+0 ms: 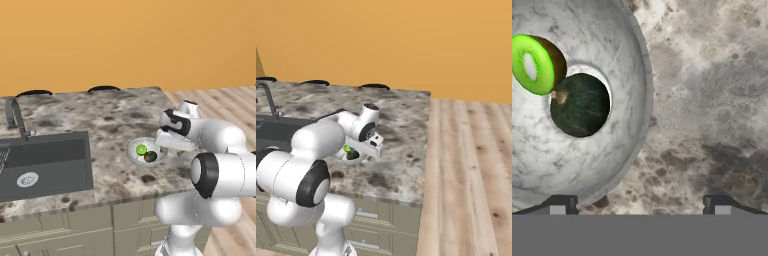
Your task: Dump the kiwi and squash from the bowl so the bowl can be washed. Place the bowl in the sink after clearing the leftovers.
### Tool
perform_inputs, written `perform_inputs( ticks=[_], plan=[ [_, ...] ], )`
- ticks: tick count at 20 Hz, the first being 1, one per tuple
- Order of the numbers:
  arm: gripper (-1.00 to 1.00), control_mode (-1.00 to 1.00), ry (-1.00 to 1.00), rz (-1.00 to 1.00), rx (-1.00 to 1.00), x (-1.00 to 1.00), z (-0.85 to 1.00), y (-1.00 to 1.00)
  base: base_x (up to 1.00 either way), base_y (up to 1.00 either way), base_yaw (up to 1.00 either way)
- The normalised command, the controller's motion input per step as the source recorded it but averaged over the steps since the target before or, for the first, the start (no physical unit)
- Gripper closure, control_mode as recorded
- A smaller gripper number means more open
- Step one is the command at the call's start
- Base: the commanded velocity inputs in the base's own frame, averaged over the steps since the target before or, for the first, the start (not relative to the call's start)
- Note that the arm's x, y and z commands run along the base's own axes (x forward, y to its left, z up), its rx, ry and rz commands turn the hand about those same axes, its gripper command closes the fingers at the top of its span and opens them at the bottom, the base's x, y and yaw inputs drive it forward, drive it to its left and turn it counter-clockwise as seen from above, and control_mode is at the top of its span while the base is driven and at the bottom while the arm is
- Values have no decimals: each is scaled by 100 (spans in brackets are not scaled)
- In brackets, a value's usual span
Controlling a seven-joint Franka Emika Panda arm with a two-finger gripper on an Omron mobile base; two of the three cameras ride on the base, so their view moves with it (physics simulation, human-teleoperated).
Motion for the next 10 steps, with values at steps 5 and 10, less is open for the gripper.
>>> perform_inputs(
  ticks=[5, 10],
  plan=[
    [-100, -100, 0, 0, 0, 34, -29, 0, 0, 0, 0],
    [-100, -100, 0, 0, 0, 27, -26, 0, 0, 0, 0]
  ],
)
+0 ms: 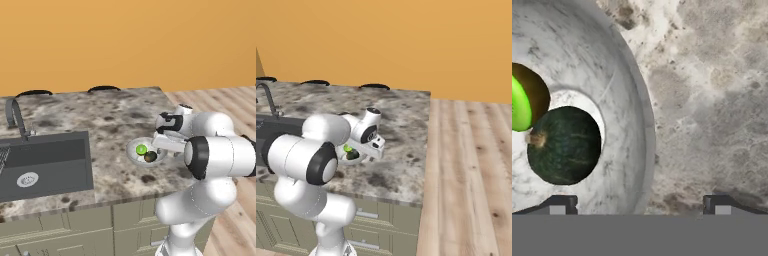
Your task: Dump the kiwi and squash from the bowl so the bowl can be washed. Place the bowl in the sink after clearing the leftovers.
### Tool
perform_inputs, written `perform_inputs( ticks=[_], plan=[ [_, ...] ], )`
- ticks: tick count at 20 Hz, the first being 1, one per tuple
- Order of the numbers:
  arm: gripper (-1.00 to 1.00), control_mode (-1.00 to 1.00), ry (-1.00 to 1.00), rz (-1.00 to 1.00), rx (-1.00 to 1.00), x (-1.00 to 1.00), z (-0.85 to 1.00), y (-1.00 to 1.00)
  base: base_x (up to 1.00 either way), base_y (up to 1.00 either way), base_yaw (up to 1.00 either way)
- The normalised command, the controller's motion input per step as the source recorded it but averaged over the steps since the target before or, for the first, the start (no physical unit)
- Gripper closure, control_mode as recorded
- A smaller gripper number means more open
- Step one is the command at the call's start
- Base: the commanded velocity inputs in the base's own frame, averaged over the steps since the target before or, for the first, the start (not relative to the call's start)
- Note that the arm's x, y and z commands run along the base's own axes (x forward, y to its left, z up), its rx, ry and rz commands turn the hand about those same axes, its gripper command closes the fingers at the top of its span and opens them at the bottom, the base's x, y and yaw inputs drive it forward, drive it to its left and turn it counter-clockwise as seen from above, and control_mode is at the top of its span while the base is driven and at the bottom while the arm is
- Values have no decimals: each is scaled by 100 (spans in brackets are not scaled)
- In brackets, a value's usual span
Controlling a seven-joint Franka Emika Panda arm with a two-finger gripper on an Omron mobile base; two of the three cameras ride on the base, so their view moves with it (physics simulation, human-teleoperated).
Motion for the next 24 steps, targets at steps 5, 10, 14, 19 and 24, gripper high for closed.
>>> perform_inputs(
  ticks=[5, 10, 14, 19, 24],
  plan=[
    [-100, -100, 0, 0, 2, 28, -22, 0, 0, 0, 0],
    [-100, -100, 0, 0, 3, 26, -12, 0, 0, 0, 0],
    [100, -100, 0, 0, 0, 14, -8, 0, 0, 0, 0],
    [100, -100, 0, 0, 0, 0, 0, 0, 0, 0, 0],
    [100, -100, -2, 0, 0, -1, 5, 0, 0, 0, 0]
  ],
)
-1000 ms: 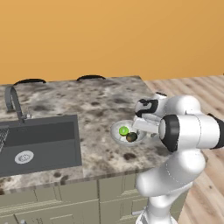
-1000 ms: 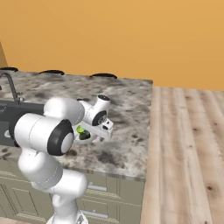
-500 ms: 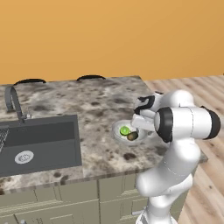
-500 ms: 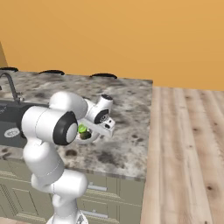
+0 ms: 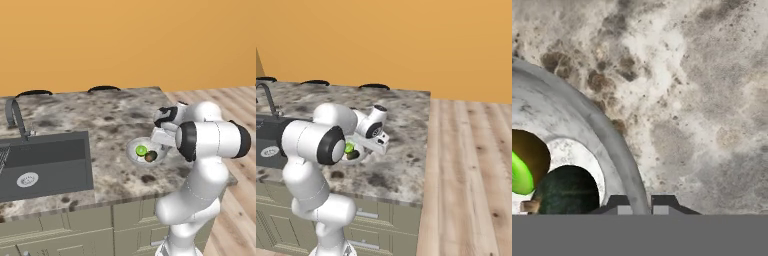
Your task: Dump the kiwi and squash from the bowl so the bowl can be washed. Place the bowl in the sink after clearing the leftovers.
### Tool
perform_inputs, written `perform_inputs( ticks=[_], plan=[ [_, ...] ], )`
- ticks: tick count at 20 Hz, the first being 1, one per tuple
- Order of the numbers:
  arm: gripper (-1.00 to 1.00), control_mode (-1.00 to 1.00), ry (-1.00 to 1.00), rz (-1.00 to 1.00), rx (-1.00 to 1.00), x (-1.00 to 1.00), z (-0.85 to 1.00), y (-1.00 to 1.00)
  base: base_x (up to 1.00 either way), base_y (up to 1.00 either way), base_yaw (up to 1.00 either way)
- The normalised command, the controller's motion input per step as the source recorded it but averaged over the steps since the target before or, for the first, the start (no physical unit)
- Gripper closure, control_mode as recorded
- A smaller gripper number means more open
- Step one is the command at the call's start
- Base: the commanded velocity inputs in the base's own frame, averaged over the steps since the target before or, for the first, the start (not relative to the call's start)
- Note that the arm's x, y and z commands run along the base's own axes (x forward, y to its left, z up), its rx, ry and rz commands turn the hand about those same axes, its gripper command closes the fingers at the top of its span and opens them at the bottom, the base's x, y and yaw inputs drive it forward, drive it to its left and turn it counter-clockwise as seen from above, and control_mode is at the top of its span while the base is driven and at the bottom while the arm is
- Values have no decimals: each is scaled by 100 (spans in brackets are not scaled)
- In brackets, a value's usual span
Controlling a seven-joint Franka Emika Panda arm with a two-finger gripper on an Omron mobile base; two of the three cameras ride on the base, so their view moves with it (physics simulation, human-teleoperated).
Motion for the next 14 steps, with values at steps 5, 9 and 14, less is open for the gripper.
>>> perform_inputs(
  ticks=[5, 9, 14],
  plan=[
    [100, -100, -15, 0, 1, -36, 58, 0, 0, 0, 0],
    [100, -100, -12, -1, 7, -66, 92, 0, 0, 0, 0],
    [100, -100, 0, -1, 15, -94, 90, 2, 0, 0, 0]
  ],
)
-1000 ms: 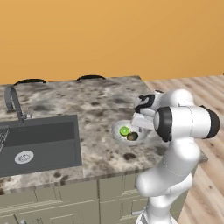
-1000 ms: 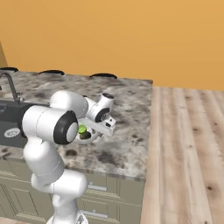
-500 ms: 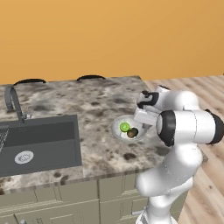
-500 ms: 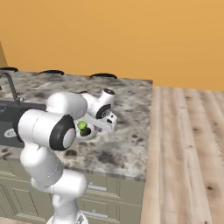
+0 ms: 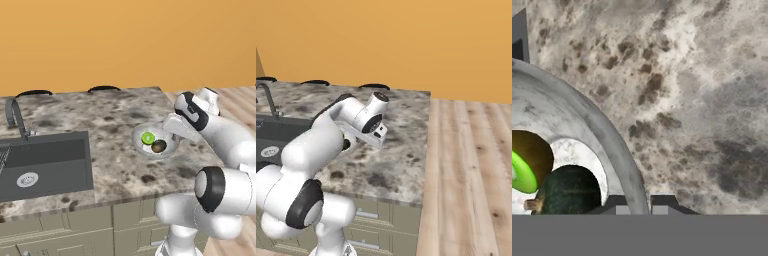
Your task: Dump the kiwi and squash from the bowl so the bowl can be washed. Place the bowl in the sink after clearing the leftovers.
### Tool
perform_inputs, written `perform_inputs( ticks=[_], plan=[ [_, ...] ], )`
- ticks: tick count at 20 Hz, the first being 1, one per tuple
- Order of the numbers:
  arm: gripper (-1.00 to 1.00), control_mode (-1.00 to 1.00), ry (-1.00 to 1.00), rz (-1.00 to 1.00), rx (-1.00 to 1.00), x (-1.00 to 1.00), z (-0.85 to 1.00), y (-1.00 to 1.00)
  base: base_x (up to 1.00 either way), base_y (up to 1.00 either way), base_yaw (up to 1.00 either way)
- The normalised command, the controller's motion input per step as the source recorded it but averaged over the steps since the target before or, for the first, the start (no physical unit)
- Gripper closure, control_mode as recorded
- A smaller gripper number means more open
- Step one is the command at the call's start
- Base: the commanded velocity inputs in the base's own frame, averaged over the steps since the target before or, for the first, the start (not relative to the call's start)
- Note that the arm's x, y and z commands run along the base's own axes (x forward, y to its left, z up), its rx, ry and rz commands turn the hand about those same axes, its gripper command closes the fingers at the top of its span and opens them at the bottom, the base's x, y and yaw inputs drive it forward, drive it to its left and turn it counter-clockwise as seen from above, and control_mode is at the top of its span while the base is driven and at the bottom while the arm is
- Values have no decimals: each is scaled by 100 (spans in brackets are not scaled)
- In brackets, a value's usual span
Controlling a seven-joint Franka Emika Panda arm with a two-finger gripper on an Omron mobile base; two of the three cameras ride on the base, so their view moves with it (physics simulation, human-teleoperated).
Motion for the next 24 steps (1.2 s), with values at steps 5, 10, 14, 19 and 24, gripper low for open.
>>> perform_inputs(
  ticks=[5, 10, 14, 19, 24],
  plan=[
    [100, -100, 11, 0, 20, -99, 93, 0, 0, 0, 0],
    [100, -100, 4, 0, 12, -48, 23, 0, 0, 0, 0],
    [100, -100, 0, 0, 0, 0, 0, 0, 0, 0, 0],
    [100, -100, 0, 0, 0, -3, 0, 0, 0, 0, 0],
    [100, 100, 0, 0, 0, 0, 0, 0, -43, 16, 0]
  ],
)
